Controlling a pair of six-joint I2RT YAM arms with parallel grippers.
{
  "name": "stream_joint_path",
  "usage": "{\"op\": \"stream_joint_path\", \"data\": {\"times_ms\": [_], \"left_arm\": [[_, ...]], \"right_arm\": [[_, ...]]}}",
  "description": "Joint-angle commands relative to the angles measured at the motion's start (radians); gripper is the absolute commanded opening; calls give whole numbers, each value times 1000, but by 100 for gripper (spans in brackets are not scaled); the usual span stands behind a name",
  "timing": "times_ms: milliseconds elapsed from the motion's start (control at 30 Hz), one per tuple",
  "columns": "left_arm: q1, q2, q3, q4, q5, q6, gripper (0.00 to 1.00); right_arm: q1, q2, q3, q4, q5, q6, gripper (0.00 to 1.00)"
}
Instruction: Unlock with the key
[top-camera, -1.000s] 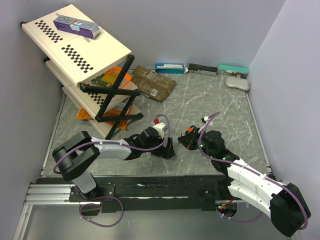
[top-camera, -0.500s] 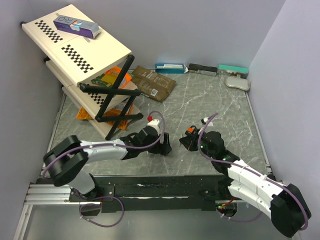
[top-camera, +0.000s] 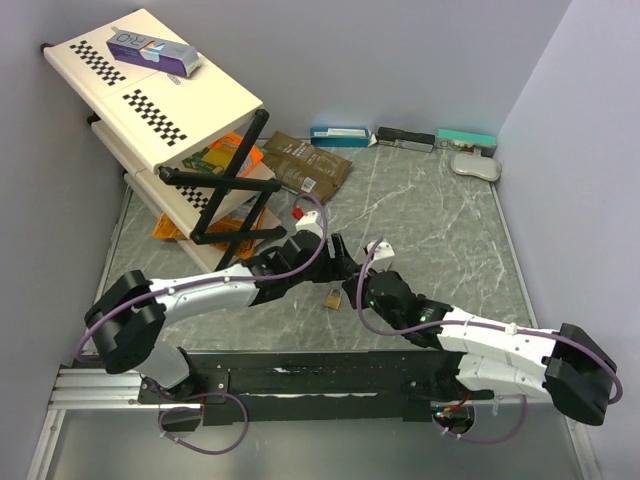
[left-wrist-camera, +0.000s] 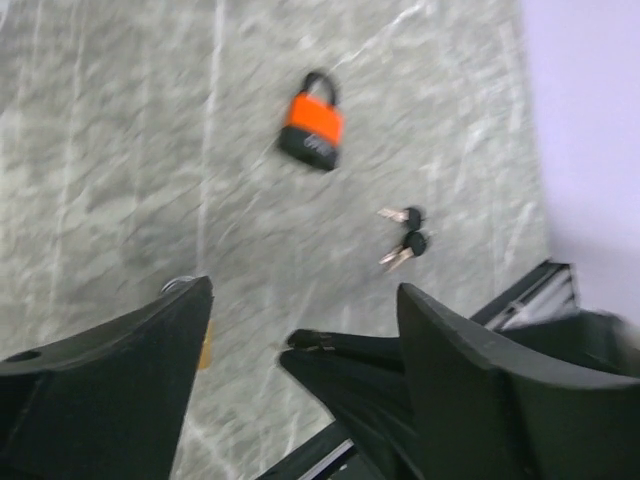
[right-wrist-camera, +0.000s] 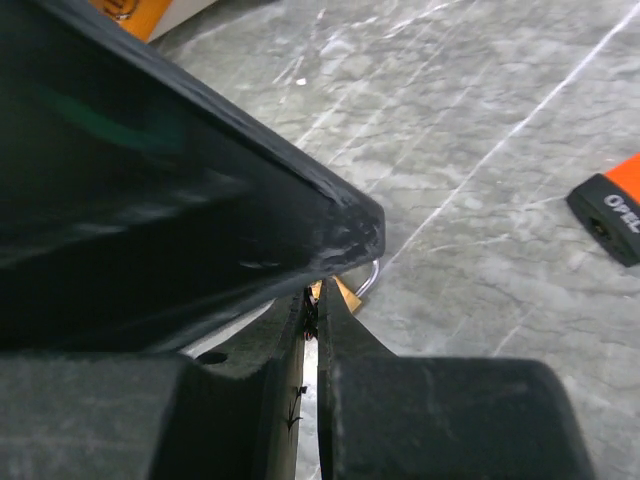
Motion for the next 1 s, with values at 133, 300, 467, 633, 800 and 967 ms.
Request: {"op": "stream_joint_path", "data": {"times_ms": [133, 300, 467, 633, 800, 967], "left_arm": [[0, 66, 38, -36, 40, -38, 66], [0, 71, 34, -27, 50, -41, 55], [0, 98, 46, -18, 73, -36, 53], [0, 118, 54, -10, 91, -33, 42], [0, 129, 46, 11, 125, -43, 20], [0, 144, 38, 39, 158, -55, 1]], "right_arm": [[80, 42, 70, -2, 231, -47, 0], [95, 53, 82, -18, 273, -55, 0], [109, 82, 93, -5, 280, -68, 0], [123, 108, 102, -9, 308, -82, 0], [135, 152, 122, -13, 335, -91, 0], [143, 198, 154, -30, 362, -91, 0]]}}
